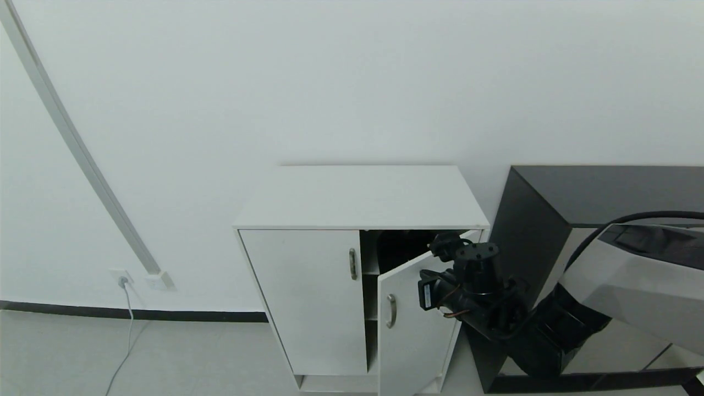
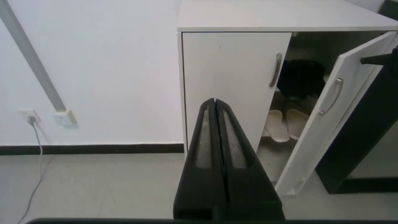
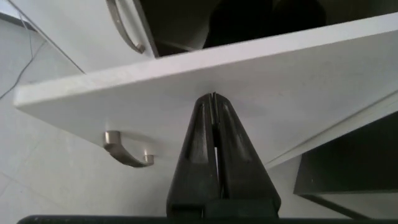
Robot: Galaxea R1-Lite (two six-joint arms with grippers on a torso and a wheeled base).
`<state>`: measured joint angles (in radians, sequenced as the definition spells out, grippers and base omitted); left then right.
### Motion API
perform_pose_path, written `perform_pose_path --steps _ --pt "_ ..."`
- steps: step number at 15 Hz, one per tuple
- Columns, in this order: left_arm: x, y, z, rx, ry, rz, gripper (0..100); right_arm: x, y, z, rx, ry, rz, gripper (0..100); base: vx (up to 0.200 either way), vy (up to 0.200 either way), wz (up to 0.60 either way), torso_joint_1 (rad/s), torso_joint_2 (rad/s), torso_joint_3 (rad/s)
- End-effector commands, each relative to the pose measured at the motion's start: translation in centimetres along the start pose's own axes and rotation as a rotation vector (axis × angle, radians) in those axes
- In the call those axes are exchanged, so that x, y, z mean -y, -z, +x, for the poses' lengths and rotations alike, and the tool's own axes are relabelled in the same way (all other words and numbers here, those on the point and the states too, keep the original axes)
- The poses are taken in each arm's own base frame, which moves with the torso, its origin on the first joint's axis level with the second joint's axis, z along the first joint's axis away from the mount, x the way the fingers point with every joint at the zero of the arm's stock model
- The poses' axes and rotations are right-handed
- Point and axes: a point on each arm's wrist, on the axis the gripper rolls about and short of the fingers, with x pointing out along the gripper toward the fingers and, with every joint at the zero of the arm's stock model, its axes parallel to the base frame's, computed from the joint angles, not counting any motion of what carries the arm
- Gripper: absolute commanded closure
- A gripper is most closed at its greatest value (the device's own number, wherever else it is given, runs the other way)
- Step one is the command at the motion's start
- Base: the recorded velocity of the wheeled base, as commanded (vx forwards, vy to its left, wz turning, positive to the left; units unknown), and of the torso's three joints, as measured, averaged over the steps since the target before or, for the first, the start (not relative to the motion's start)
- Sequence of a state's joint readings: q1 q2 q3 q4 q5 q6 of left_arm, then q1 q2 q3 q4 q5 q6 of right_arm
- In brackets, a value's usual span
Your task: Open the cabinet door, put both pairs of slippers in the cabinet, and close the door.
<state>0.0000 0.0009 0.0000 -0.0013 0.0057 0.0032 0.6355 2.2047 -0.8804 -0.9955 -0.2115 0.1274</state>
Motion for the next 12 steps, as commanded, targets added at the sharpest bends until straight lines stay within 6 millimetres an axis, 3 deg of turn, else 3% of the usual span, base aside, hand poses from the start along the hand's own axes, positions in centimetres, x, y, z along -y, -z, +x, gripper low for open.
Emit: perform_pose_path --steps 1,12 --pt "0.0 0.0 0.0 0.0 0.0 0.0 100 0.1 1.0 1.5 -0.015 0.01 0.001 100 0.0 0.0 0.0 0.0 0.0 0.0" --pt "0.0 0.0 0.0 0.0 0.0 0.0 100 0.5 0.0 5.7 0.059 0.032 0.023 100 0.0 0.0 0.0 0.0 0.0 0.0"
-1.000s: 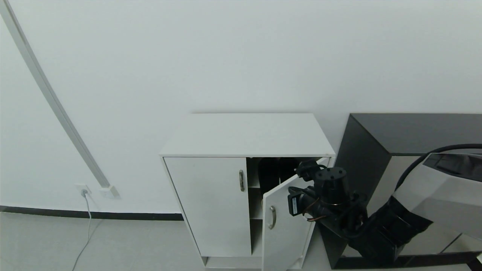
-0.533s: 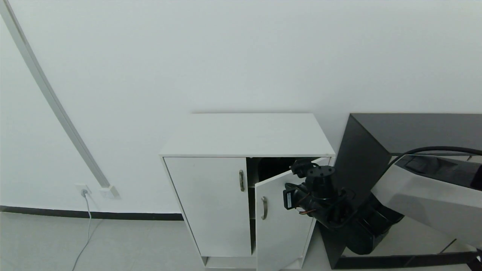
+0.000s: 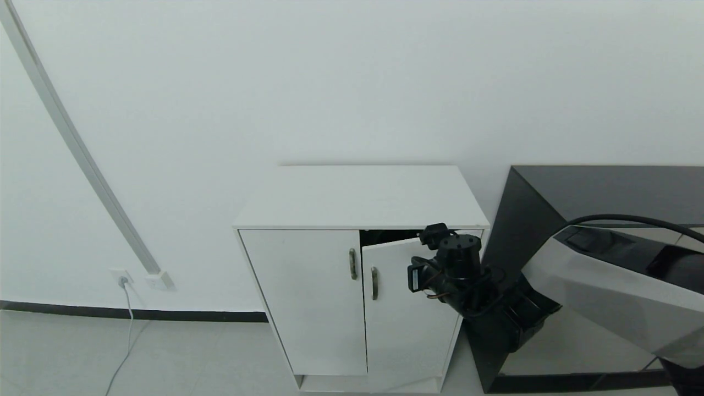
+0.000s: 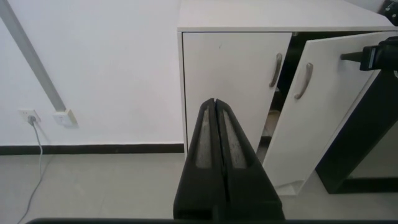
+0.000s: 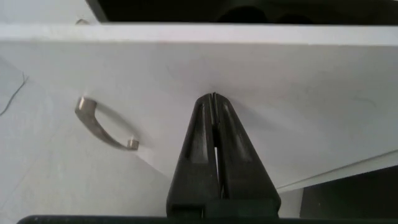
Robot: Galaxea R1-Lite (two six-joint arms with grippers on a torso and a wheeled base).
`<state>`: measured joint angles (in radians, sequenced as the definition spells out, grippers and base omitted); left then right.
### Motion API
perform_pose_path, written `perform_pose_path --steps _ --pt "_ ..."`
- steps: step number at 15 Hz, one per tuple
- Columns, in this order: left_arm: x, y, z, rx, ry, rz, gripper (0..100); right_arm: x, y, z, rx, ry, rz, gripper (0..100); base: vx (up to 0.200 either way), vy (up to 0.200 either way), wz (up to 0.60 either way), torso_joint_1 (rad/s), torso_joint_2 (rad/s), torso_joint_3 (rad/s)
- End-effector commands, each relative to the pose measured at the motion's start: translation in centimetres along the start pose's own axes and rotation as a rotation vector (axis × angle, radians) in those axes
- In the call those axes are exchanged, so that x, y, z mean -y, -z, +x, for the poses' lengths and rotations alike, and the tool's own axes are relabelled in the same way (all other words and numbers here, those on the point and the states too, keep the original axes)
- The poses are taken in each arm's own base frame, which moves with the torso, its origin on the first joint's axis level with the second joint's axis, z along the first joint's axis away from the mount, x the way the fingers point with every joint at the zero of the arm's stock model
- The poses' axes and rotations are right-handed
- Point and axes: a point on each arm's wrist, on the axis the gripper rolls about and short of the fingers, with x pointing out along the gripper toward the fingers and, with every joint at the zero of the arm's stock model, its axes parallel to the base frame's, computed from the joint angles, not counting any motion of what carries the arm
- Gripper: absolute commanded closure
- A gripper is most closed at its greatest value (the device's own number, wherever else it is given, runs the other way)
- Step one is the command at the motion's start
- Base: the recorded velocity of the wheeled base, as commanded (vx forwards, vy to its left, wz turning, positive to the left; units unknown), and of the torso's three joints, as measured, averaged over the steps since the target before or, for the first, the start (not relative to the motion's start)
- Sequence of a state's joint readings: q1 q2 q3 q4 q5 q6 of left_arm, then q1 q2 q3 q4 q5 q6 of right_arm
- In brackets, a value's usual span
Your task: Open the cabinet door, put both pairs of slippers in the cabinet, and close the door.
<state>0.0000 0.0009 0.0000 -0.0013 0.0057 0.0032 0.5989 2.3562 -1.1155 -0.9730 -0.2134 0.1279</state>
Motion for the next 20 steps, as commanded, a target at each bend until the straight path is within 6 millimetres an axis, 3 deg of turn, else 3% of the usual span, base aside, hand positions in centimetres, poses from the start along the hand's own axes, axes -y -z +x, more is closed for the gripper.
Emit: perform_pose_path --steps 1,11,20 --pt "0.0 0.0 0.0 0.0 0.0 0.0 100 0.1 0.1 0.8 0.004 0.004 0.002 100 0.0 0.0 0.0 0.0 0.0 0.0" --pt "0.0 0.0 0.0 0.0 0.0 0.0 100 0.2 0.9 3.3 0.003 0.015 0.004 100 0.0 0.0 0.0 0.0 0.0 0.0" --pt "0.0 0.0 0.0 0.0 0.0 0.0 100 0.4 0.4 3.5 0.02 0.017 0.009 100 0.0 0.0 0.0 0.0 0.0 0.0"
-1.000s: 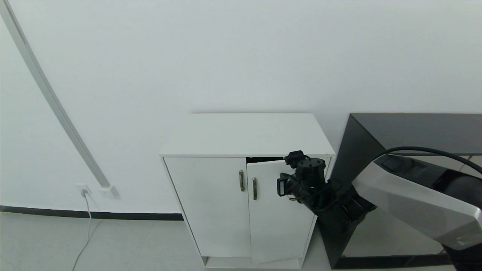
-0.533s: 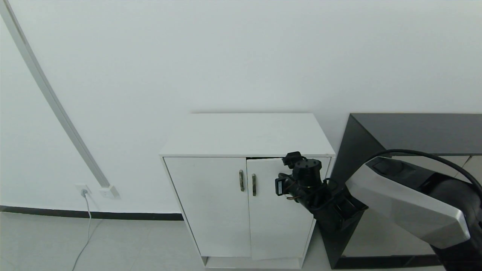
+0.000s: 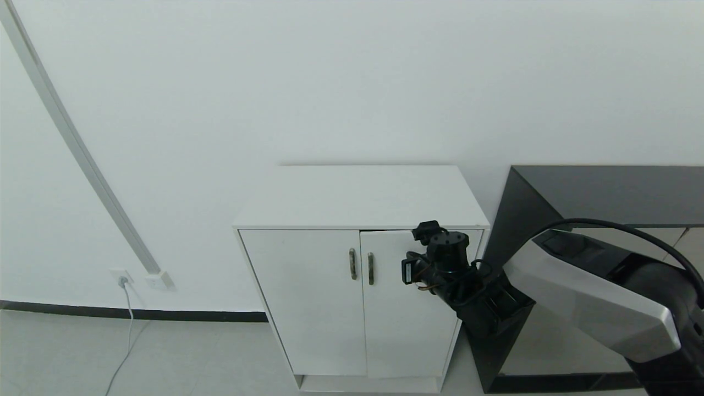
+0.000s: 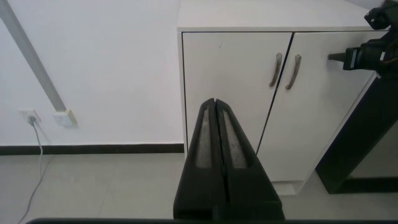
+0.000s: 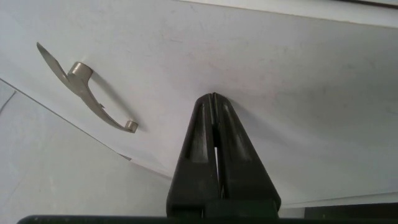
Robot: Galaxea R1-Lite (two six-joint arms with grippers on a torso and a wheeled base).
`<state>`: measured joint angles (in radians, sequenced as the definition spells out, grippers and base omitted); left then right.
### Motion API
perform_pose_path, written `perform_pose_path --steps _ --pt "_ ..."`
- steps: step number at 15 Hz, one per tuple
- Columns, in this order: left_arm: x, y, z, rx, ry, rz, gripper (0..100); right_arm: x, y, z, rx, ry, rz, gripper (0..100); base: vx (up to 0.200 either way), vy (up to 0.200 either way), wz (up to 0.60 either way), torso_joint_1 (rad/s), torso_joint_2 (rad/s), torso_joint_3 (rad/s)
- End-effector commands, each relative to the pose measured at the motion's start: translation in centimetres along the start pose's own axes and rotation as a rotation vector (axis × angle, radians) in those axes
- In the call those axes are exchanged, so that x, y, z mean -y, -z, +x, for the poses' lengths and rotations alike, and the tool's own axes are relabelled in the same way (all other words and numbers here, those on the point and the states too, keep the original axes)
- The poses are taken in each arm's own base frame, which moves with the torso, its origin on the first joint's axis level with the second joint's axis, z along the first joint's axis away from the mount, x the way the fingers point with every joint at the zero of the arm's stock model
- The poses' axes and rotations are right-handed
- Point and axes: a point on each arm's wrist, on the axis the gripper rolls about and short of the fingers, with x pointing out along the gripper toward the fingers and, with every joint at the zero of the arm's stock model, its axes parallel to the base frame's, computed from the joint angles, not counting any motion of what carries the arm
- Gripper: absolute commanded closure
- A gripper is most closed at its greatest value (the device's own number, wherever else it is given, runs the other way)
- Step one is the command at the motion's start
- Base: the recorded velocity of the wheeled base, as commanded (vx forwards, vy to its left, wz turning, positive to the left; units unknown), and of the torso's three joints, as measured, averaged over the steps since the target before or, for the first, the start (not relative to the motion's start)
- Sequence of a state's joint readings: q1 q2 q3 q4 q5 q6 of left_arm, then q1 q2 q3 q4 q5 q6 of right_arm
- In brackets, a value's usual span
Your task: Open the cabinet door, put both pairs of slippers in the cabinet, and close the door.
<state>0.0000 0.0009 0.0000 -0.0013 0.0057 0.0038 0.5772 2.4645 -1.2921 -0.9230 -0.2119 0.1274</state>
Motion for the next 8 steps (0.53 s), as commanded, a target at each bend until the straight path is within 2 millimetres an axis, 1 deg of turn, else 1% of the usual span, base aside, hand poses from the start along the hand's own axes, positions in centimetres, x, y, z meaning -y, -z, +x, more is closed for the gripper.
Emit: perform_pose_path --steps 1,8 --pt "0.0 0.0 0.01 0.0 0.0 -0.001 100 0.01 -0.05 0.04 0.002 0.0 0.0 100 0.0 0.0 0.0 0.0 0.0 0.0" --pt "0.0 0.0 0.01 0.0 0.0 -0.001 100 -0.01 0.24 0.31 0.0 0.002 0.0 100 0.0 0.0 0.0 0.0 0.0 0.0"
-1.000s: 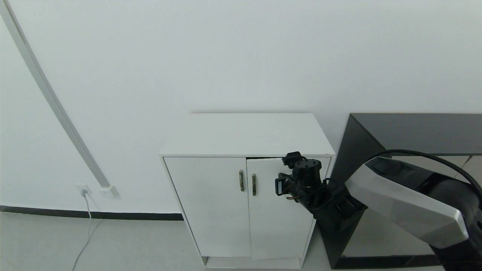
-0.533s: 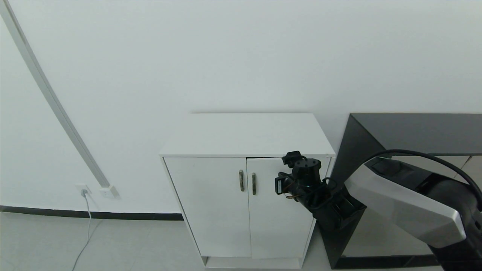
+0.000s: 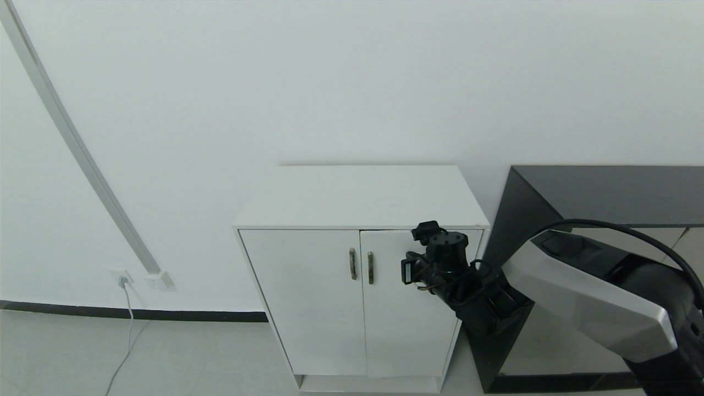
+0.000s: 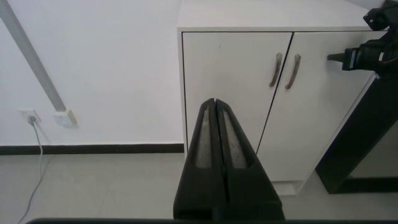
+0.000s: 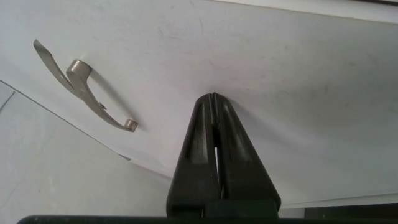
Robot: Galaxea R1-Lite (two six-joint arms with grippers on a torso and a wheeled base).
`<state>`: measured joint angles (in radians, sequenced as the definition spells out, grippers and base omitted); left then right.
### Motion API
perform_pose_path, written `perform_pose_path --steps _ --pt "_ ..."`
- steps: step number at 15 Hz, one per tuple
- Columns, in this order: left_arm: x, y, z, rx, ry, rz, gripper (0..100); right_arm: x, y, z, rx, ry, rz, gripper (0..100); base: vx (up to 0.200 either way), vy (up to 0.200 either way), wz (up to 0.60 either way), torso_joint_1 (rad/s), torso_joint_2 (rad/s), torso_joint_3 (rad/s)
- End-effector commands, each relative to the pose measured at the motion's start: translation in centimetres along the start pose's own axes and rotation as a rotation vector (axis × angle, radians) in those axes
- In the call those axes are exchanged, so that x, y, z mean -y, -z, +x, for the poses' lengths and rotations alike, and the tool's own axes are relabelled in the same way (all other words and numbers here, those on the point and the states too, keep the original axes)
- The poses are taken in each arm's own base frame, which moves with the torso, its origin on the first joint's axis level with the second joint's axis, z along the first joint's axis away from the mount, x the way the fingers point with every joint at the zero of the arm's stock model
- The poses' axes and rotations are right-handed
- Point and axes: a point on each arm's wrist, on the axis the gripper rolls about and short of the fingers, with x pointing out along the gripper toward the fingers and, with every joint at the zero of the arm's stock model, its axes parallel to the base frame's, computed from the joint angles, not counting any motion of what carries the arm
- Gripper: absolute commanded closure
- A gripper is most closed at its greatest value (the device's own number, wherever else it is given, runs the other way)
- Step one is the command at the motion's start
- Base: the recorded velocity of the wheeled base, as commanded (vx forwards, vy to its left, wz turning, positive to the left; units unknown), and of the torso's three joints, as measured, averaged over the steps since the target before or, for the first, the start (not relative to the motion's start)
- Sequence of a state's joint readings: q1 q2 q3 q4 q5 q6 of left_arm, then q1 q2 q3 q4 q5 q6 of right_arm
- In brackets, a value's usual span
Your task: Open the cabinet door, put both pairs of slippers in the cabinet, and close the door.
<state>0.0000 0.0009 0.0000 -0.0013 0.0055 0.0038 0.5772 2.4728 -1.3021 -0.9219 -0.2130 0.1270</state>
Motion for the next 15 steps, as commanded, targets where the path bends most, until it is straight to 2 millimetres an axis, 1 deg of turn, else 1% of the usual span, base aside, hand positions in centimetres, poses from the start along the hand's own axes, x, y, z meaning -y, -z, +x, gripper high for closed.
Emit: perform_pose_path --steps 1,15 --pt "0.0 0.0 0.01 0.0 -0.001 -0.001 100 0.02 0.22 0.16 -0.003 0.001 0.0 100 0.0 0.0 0.0 0.0 0.0 0.0" --pt "0.0 0.0 0.01 0.0 -0.001 0.001 100 -0.12 0.29 0.83 -0.001 0.001 0.0 100 0.0 0.0 0.0 0.0 0.0 0.0"
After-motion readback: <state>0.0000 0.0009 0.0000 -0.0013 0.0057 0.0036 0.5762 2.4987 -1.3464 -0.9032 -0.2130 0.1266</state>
